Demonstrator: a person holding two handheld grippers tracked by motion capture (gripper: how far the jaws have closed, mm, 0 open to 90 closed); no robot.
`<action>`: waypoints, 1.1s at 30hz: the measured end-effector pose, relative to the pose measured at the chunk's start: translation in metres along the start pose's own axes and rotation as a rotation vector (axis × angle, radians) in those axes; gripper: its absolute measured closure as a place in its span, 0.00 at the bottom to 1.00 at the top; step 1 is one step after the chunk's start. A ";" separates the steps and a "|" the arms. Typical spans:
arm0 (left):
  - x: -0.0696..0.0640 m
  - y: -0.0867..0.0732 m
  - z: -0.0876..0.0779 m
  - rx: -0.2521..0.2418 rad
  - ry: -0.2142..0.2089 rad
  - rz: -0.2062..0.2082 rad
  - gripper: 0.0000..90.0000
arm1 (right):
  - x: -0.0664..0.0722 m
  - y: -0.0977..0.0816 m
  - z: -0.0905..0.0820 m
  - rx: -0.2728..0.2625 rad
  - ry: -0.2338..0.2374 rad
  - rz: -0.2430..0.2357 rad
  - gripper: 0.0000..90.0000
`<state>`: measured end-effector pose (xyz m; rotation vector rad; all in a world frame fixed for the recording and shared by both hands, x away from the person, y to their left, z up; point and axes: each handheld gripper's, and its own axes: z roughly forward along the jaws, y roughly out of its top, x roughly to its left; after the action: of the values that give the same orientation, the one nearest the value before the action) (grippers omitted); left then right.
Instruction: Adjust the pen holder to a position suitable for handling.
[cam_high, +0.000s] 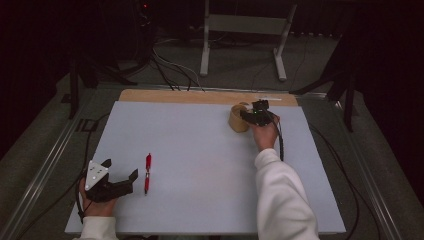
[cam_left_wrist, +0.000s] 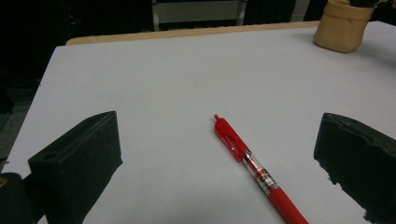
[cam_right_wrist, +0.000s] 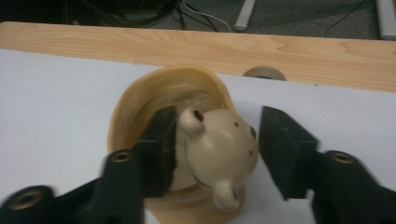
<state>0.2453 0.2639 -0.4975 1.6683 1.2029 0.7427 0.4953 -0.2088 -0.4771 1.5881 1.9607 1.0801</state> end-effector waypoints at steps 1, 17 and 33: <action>0.000 0.000 0.000 0.000 0.000 0.000 0.02 | 0.000 0.000 0.000 0.007 0.003 0.001 0.63; 0.000 0.000 0.001 0.009 0.002 0.010 0.02 | 0.005 -0.004 -0.005 0.025 -0.028 -0.043 0.72; -0.004 -0.001 0.006 0.031 -0.001 0.031 0.01 | 0.030 -0.029 -0.041 0.040 0.105 -0.096 0.72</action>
<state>0.2486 0.2585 -0.5010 1.7156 1.1957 0.7458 0.4391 -0.1950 -0.4682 1.4680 2.1169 1.1128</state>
